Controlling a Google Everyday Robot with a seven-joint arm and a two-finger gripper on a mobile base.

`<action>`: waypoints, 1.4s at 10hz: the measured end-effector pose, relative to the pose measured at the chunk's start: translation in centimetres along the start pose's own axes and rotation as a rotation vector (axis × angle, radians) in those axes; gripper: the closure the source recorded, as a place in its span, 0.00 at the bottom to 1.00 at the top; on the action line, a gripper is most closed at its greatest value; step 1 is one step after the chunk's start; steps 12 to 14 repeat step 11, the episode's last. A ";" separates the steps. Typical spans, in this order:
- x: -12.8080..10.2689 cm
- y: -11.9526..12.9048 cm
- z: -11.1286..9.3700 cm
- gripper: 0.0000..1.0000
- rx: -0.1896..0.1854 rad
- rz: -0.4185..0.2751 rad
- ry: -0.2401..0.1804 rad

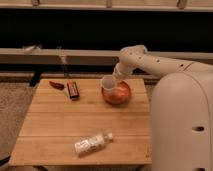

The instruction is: Place the ceramic cup in the ceramic bowl

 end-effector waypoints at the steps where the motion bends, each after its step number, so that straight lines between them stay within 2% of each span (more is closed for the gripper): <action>1: 0.6 -0.7 0.4 0.22 0.012 0.020 0.003; 3: 1.6 -2.1 1.0 0.22 0.027 0.049 0.014; 7: 2.2 -2.9 2.1 0.22 0.037 0.072 0.032; 8: 2.2 -2.7 2.0 0.22 0.035 0.068 0.027; 10: 2.2 -1.6 1.2 0.22 0.003 0.028 -0.007; 14: 2.4 -1.7 1.1 0.22 -0.001 0.022 -0.013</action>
